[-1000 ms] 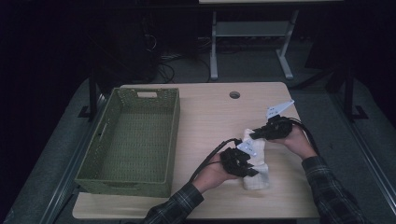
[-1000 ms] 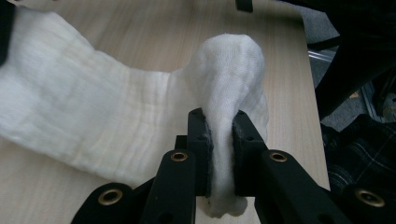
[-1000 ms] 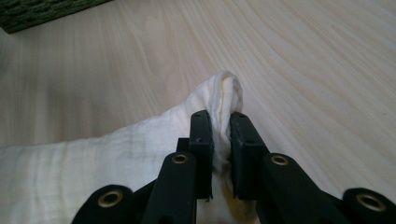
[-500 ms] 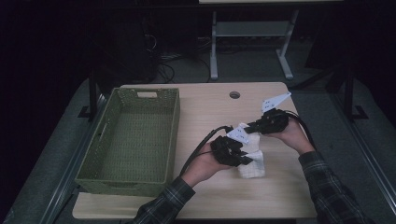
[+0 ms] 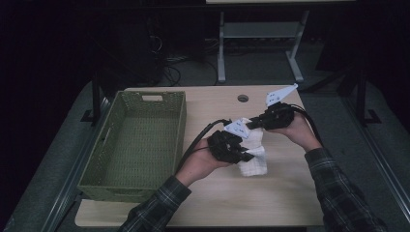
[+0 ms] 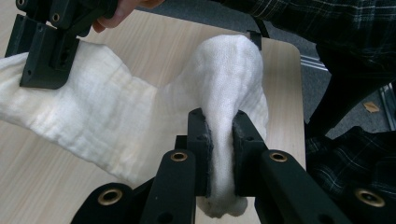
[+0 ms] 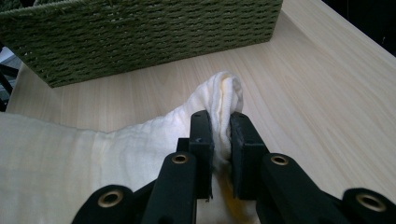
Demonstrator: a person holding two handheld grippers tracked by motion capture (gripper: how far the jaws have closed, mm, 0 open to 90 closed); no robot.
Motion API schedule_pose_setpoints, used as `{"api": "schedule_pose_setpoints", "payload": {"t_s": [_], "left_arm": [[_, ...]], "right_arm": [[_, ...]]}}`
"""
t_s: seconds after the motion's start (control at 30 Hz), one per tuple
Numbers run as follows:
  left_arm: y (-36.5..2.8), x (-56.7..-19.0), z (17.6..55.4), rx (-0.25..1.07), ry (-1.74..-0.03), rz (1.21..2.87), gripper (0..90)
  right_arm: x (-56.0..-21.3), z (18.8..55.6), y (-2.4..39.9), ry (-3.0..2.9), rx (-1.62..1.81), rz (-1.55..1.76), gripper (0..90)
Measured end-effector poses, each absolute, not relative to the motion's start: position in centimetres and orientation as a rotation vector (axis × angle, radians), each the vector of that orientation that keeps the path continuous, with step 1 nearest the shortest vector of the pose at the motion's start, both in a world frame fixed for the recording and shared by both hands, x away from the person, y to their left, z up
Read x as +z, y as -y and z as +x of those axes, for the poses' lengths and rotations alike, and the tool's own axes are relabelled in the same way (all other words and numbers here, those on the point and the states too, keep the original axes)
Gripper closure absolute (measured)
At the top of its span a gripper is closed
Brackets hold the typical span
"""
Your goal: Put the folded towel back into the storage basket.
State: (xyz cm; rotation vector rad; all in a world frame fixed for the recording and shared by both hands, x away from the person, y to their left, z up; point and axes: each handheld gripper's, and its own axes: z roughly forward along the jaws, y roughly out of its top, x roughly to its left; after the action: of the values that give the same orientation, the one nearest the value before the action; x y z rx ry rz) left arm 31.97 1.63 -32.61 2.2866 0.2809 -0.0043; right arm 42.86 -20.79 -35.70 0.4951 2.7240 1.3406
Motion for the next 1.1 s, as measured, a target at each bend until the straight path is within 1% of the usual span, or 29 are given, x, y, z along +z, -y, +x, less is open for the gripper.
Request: {"api": "schedule_pose_setpoints", "payload": {"t_s": [0.37, 0.57, 1.1], "left_arm": [[-4.8, -31.4, 32.5, 0.044, -0.305, 2.284, 80.1], [-7.1, -31.1, 32.8, 0.046, -0.317, 2.274, 80.1], [-13.6, -28.8, 33.1, 0.119, -0.366, 2.239, 80.1]], "right_arm": [[-34.3, 43.7, 17.7, -2.730, 1.341, 0.439, 80.5], [-33.5, 44.3, 15.9, -2.732, 1.350, 0.434, 80.5], [-31.0, 46.1, 10.2, -2.726, 1.364, 0.370, 80.6]]}}
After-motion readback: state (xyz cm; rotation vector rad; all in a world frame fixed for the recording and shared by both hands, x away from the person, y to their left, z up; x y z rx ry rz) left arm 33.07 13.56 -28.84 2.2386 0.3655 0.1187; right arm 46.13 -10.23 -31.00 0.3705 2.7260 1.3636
